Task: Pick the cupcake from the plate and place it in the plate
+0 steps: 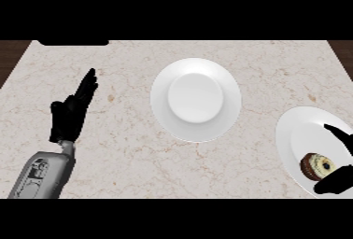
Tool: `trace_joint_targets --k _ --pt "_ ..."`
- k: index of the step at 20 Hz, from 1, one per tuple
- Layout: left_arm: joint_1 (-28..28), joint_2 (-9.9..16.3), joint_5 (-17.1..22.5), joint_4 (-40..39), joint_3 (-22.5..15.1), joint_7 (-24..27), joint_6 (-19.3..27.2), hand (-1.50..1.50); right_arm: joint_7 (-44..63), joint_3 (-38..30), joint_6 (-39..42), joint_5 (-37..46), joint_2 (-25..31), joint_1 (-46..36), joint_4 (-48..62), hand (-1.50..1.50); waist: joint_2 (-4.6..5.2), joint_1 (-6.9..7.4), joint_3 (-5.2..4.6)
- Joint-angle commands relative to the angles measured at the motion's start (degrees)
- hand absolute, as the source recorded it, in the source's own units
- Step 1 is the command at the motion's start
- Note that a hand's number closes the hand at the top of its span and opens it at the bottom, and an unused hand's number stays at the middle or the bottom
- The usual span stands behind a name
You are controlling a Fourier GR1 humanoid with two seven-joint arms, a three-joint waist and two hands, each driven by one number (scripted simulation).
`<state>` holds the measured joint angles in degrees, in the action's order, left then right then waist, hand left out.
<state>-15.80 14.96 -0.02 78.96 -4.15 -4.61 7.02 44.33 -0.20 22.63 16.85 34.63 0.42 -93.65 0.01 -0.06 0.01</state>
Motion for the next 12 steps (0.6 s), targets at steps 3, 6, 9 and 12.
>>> trace_joint_targets --k 3,6,9,12 --pt "1.2 -1.3 -1.2 0.5 2.5 1.1 -2.4 0.0 0.2 -1.9 2.7 4.0 -4.0 -1.5 2.5 -1.5 -0.02 0.0 -0.02" --pt "-0.6 -2.9 -3.0 1.7 1.1 -2.4 -1.0 0.0 -7.2 -2.8 2.8 5.8 -3.0 -0.2 7.5 -1.5 -0.01 -0.03 -0.01" --pt "3.1 -3.4 -3.6 4.2 0.7 -1.2 -0.7 0.0 -8.1 -0.6 -3.7 10.9 -6.0 6.2 -0.6 1.5 -0.12 -0.21 -0.02" --pt "1.2 -2.5 -3.6 1.8 3.0 0.0 -2.6 0.0 -11.1 -1.7 -4.4 14.5 -6.4 -0.7 8.2 1.5 0.0 0.02 -0.01"
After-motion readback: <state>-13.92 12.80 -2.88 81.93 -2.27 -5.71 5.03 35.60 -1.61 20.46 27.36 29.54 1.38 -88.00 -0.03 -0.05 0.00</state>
